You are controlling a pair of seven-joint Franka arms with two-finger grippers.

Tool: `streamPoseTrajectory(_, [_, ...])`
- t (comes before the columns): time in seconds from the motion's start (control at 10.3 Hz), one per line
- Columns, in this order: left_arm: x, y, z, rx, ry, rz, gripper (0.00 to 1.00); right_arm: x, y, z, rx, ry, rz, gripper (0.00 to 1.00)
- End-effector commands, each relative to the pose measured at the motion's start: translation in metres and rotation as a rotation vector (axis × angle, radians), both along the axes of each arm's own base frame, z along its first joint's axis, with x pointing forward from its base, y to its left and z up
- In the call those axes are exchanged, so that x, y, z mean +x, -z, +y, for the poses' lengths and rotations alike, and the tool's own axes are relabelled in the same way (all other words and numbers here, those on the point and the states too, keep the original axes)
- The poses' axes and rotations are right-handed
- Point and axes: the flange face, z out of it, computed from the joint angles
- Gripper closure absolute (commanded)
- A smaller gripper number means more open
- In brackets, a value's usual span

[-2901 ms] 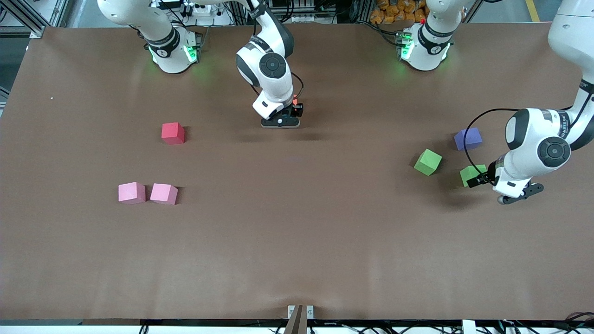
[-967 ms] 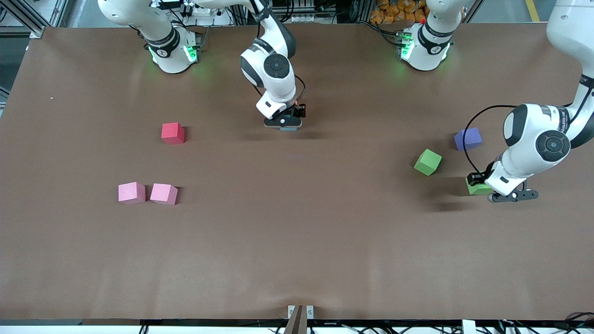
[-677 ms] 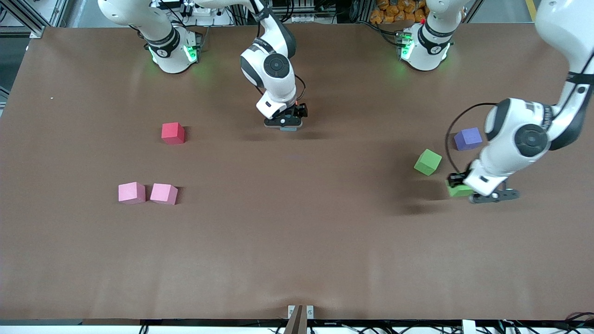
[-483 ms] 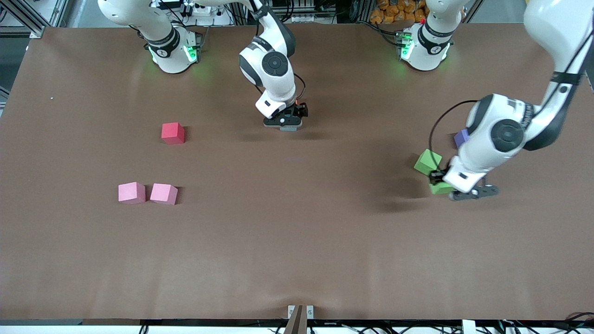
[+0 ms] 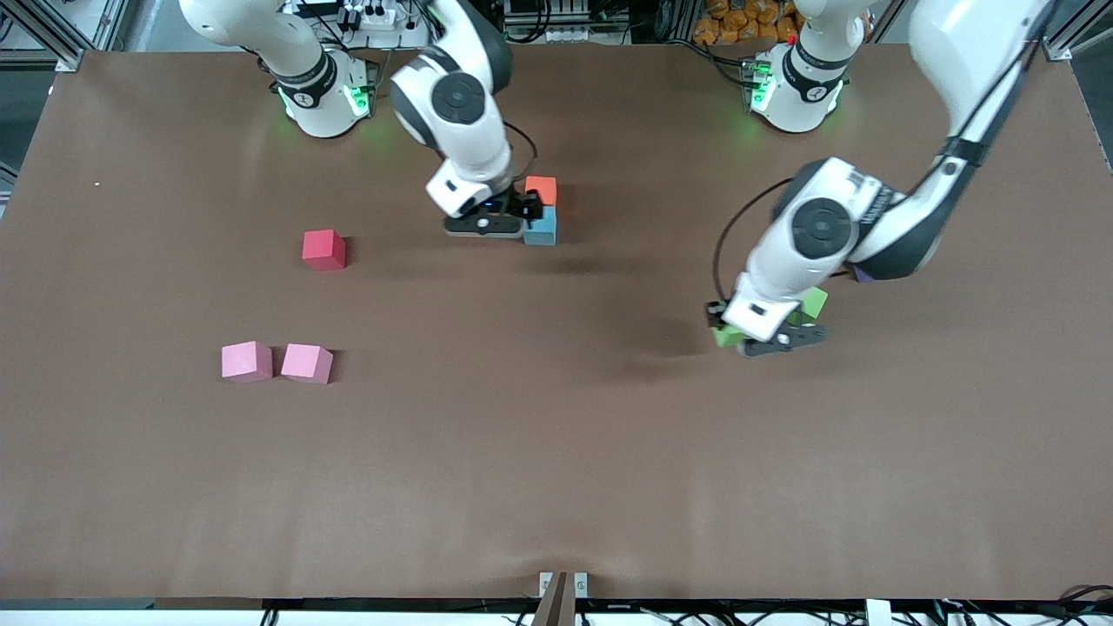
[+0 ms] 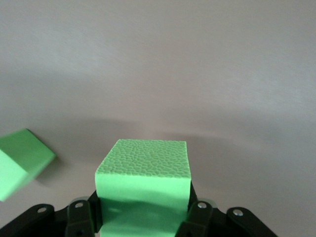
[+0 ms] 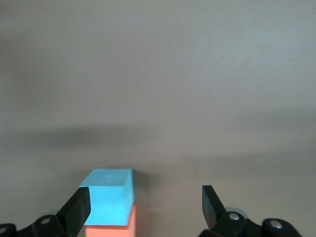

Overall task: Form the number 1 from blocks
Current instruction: 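Place the green cube below the cyan cube while the right gripper reaches a pink cube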

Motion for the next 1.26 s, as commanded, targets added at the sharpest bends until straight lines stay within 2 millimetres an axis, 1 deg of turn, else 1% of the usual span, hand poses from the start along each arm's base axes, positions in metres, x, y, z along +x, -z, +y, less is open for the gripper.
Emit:
streamPoseTrajectory(0.0, [-0.008, 0.005, -0.062, -0.044, -0.056, 0.044, 1.0, 0.015, -0.037, -0.053, -0.072, -0.072, -0.055, 0.0])
streamPoseTrajectory(0.19, [-0.032, 0.018, -0.131, -0.077, -0.035, 0.077, 1.0, 0.054, -0.061, -0.111, -0.054, -0.099, -0.08, 0.0])
streamPoseTrajectory(0.39, [-0.056, 0.031, -0.191, -0.055, 0.051, 0.086, 1.0, 0.084, -0.075, -0.159, -0.048, -0.11, -0.103, 0.0])
streamPoseTrajectory(0.48, [-0.067, 0.041, -0.216, -0.023, 0.094, 0.075, 1.0, 0.098, -0.083, -0.183, -0.048, -0.127, -0.118, 0.0])
streamPoseTrajectory(0.58, [-0.082, 0.054, -0.235, 0.006, 0.131, 0.065, 1.0, 0.112, -0.091, -0.209, -0.05, -0.133, -0.132, 0.0])
streamPoseTrajectory(0.68, [-0.097, 0.063, -0.254, 0.02, 0.154, 0.062, 1.0, 0.123, -0.098, -0.228, -0.052, -0.123, -0.146, 0.0])
streamPoseTrajectory(0.77, [-0.115, 0.074, -0.27, 0.029, 0.167, 0.081, 1.0, 0.132, -0.104, -0.244, -0.055, -0.098, -0.161, 0.0])
streamPoseTrajectory(0.87, [-0.122, 0.085, -0.279, 0.055, 0.178, 0.074, 1.0, 0.142, -0.118, -0.259, -0.054, -0.066, -0.187, 0.0])
streamPoseTrajectory(0.97, [-0.127, 0.091, -0.284, 0.068, 0.181, 0.073, 1.0, 0.15, -0.133, -0.27, -0.054, -0.061, -0.212, 0.0])
streamPoseTrajectory(1.06, [-0.127, 0.095, -0.286, 0.069, 0.182, 0.075, 1.0, 0.155, -0.135, -0.286, -0.064, -0.1, -0.215, 0.0])
streamPoseTrajectory(1.16, [-0.127, 0.095, -0.287, 0.067, 0.182, 0.075, 1.0, 0.162, -0.129, -0.307, -0.074, -0.132, -0.21, 0.0])
